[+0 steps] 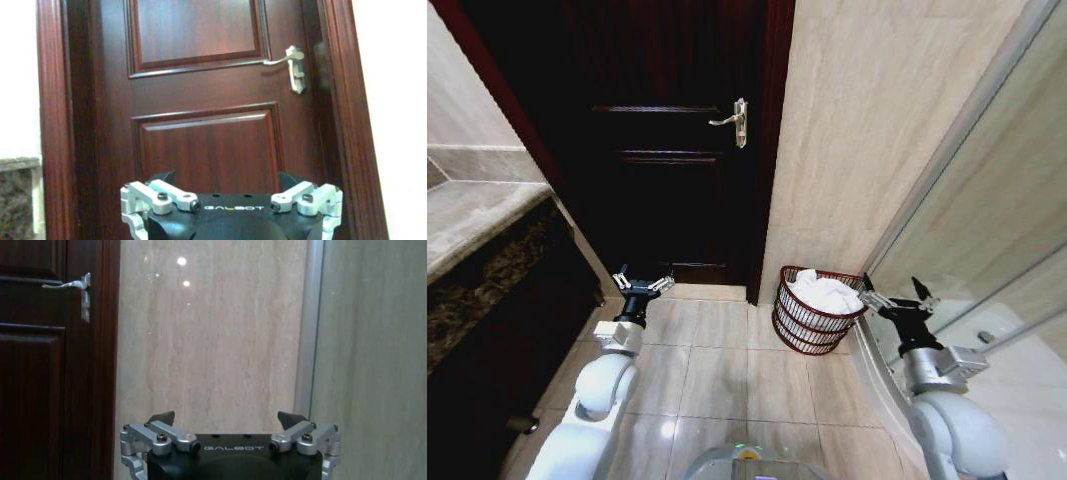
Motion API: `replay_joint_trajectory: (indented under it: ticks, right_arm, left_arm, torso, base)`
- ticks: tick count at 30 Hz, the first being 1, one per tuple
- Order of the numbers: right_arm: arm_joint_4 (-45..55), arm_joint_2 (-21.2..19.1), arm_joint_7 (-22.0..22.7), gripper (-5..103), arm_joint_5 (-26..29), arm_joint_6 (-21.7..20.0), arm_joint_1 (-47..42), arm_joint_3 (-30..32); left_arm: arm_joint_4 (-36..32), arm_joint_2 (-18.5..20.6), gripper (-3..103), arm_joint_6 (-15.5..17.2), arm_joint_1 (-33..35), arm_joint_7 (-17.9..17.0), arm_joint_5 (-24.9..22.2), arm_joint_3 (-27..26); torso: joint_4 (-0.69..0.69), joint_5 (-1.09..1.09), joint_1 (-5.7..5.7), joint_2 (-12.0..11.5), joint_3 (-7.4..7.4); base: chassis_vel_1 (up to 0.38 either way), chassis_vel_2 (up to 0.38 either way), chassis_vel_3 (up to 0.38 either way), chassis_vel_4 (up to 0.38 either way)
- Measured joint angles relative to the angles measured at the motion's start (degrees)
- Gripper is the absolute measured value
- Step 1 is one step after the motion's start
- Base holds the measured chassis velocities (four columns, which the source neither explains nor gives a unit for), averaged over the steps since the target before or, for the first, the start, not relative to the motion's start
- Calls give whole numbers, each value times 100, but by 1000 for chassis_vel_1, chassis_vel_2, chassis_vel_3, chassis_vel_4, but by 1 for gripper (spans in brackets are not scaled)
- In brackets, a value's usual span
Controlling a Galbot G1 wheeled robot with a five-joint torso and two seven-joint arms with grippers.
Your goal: Discard the used towel into the hamper.
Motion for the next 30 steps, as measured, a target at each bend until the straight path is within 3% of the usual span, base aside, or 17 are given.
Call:
replay_joint_trajectory:
  ticks: [12,30]
  right_arm:
    - [144,20,153,100,-75,-15,-78,-55]
    - [189,-3,197,100,-31,-40,-122,-5]
  left_arm:
    - [-171,9,100,-5,186,0,-436,-137]
    - [-169,7,100,-36,241,-6,-489,-193]
  torso:
    - [-1,0,118,299,179]
    - [-1,0,302,737,435]
  base:
    - [0,0,0,0]
    - [0,0,0,0]
